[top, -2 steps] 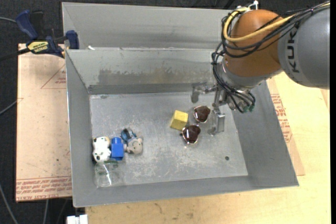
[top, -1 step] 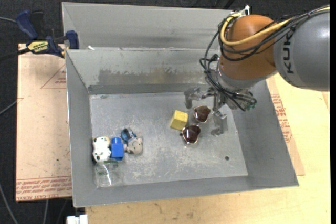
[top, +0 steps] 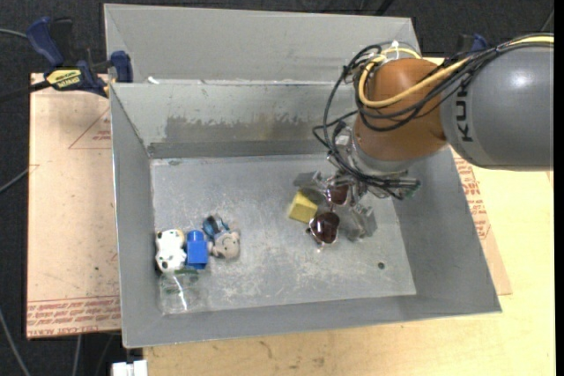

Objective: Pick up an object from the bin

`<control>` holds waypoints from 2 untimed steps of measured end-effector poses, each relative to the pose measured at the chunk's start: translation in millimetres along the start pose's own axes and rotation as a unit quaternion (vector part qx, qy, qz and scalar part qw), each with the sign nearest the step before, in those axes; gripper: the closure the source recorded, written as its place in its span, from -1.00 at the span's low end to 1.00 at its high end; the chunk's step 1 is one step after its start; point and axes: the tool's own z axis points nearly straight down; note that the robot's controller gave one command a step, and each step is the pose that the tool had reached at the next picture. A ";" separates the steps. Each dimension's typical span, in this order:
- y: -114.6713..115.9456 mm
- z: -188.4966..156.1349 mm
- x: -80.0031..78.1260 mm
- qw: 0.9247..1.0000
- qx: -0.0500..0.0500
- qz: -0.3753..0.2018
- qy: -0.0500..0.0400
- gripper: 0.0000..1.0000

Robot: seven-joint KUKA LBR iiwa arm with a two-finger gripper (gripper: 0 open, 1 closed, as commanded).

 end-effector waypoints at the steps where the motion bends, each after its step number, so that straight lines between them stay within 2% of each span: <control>1: -10.3 0.7 -4.2 0.989 -0.002 -0.149 0.005 1.00; 2: -10.2 0.8 -4.1 0.989 -0.003 -0.148 0.005 1.00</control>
Offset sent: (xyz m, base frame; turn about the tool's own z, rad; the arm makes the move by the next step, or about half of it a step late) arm 0.0000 0.0000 0.0000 0.0000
